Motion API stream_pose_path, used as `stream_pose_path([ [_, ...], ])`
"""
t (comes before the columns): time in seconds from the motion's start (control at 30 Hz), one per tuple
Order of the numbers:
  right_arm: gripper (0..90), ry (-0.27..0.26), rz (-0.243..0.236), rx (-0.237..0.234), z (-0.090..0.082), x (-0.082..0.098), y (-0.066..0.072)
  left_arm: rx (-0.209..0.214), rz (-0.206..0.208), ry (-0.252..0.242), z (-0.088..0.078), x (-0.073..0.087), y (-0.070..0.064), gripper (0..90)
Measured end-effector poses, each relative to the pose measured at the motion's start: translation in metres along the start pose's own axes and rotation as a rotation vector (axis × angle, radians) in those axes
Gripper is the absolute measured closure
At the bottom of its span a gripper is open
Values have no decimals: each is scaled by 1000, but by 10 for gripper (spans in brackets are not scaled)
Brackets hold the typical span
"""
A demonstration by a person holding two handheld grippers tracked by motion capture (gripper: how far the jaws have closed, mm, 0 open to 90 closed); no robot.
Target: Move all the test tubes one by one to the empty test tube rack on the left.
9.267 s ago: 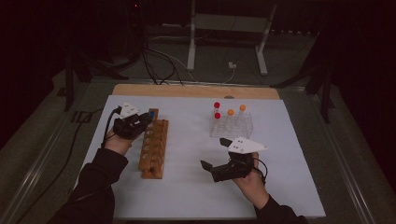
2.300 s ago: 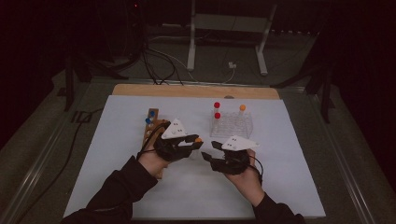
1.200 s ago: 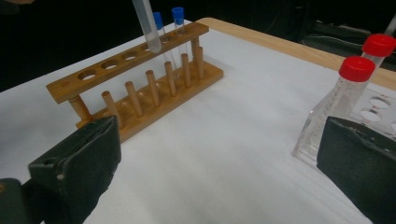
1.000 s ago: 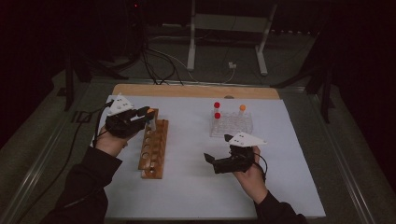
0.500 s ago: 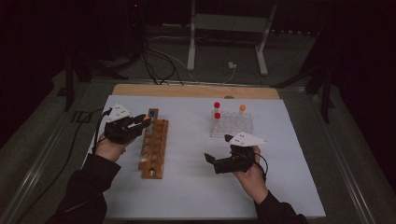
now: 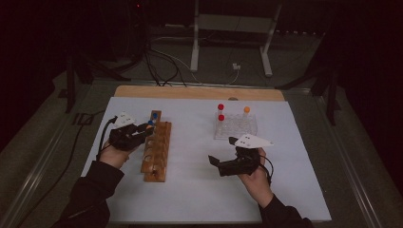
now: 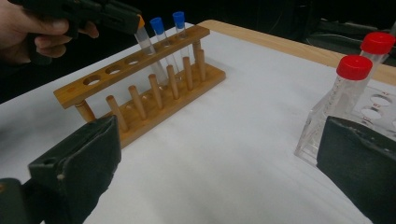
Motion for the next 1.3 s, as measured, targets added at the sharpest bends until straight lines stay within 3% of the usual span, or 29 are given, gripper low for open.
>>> stream_pose_path([
  [0.6, 0, 1, 5, 4, 0, 0, -3, -4, 9, 101, 7, -5, 2, 708],
  [0.8, 0, 0, 8, 6, 0, 0, -4, -8, 33, 149, 7, -8, 0, 709],
  [1.1, 0, -1, 11, 7, 0, -1, -5, 13, 22, 149, 8, -6, 1, 701],
  [1.2, 0, -3, 11, 8, 0, -1, -5, 22, 22, 147, 8, -6, -1, 650],
  [1.3, 0, -14, 12, 13, -2, -3, -8, 27, 65, 144, 4, -6, -10, 451],
])
Point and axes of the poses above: each handheld gripper's, and its own axes: z roughly forward along the jaws, x roughly out of its underside, y roughly to its left, the point moved 5 cm from there along z, roughly forward along the jaws, and after that the axes turned 14 degrees about x, right-handed, at the moved point
